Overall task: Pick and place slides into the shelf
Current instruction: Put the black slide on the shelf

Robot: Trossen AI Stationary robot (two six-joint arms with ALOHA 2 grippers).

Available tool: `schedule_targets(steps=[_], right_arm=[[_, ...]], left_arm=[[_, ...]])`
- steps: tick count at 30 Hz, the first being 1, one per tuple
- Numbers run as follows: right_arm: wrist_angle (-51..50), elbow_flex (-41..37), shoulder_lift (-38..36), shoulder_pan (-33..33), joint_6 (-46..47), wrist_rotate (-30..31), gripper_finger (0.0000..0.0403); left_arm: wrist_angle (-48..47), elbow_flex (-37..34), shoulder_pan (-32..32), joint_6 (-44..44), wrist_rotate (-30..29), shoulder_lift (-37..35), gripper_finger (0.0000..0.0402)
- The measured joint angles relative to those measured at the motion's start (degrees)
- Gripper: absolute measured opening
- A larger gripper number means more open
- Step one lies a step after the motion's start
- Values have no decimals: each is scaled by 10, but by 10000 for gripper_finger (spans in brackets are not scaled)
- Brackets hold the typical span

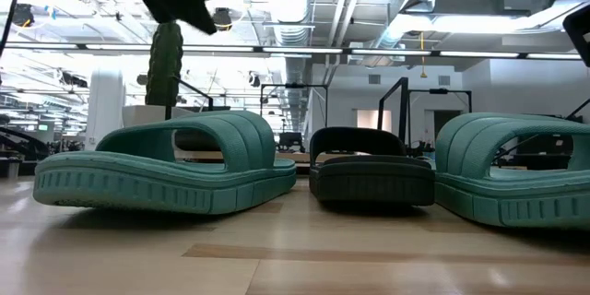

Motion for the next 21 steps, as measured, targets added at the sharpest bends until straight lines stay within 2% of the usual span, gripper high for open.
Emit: schedule_targets(steps=[4,8,11,15,19,21], right_arm=[[0,0,0,0,0,0,169],[0,0,0,0,0,0,169],[0,0,0,0,0,0,169],[0,0,0,0,0,0,169],[0,0,0,0,0,0,169],[0,0,0,0,0,0,169]], left_arm=[[136,-22,-1,-56,25,0,226],[291,-29,-4,-47,20,13,226],[363,-20,-7,-21,23,43,226],[362,35,-7,0,30,100,226],[288,130,-1,38,61,169,226],[216,193,3,63,74,203,226]])
